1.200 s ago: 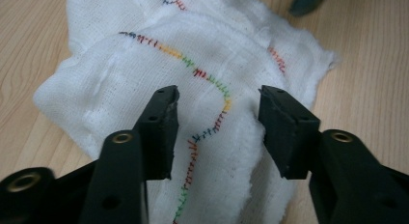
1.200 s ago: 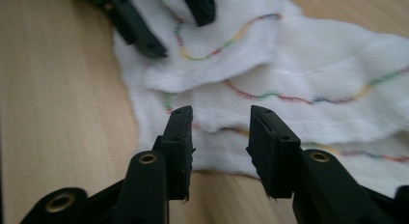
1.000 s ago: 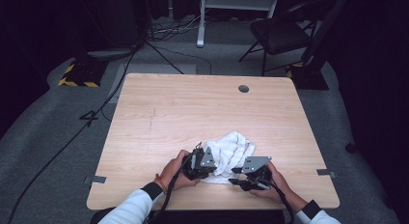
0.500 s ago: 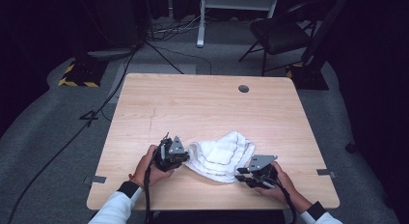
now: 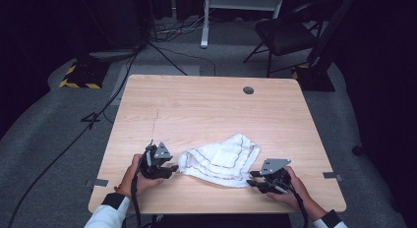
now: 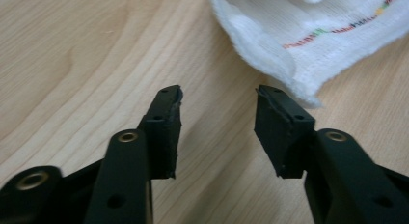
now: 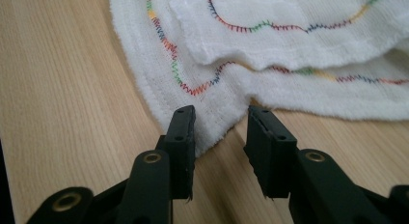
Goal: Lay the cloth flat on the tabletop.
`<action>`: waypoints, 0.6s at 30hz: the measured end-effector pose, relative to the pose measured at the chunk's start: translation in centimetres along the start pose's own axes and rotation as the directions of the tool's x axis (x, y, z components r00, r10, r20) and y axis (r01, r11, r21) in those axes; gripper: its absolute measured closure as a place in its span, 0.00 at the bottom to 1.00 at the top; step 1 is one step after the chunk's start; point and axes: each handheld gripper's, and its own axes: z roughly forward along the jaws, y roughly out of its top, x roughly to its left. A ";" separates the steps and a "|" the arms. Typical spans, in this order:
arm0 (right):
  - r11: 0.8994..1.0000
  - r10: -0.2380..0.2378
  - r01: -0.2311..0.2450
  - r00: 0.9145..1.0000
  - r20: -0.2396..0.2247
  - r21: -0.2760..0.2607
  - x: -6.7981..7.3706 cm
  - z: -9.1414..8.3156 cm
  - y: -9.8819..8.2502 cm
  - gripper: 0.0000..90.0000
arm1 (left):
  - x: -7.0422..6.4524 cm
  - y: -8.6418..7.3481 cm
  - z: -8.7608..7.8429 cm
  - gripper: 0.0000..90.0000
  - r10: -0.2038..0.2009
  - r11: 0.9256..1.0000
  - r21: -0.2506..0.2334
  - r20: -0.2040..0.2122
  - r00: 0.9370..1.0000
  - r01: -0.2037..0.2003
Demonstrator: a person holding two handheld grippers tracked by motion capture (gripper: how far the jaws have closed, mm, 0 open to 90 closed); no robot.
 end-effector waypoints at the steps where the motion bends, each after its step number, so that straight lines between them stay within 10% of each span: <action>1: 1.000 0.008 -0.008 1.000 0.003 0.000 0.0 -0.2 -0.2 0.68 | 0.1 -0.1 -0.3 0.52 -0.014 1.000 -0.014 -0.002 1.000 0.014; 6: 0.999 0.033 -0.033 0.999 0.033 0.000 0.0 -1.0 -1.1 0.62 | -0.1 0.3 -0.8 0.39 -0.032 0.997 -0.068 -0.022 0.999 0.030; 11: 0.998 0.056 -0.055 0.997 0.053 -0.005 -0.2 -1.8 -1.7 0.54 | -2.5 2.7 -0.2 0.30 0.054 0.994 -0.095 -0.024 0.998 -0.056; 15: 0.991 0.114 -0.107 0.989 0.095 -0.082 -1.0 -2.9 -1.6 0.49 | -5.4 5.1 0.9 0.29 0.152 0.983 -0.101 -0.013 0.988 -0.152; 18: 0.989 0.121 -0.109 0.985 0.120 -0.100 -1.2 -2.9 -1.4 0.47 | -7.5 7.3 2.1 0.28 0.247 0.965 -0.098 0.028 0.969 -0.244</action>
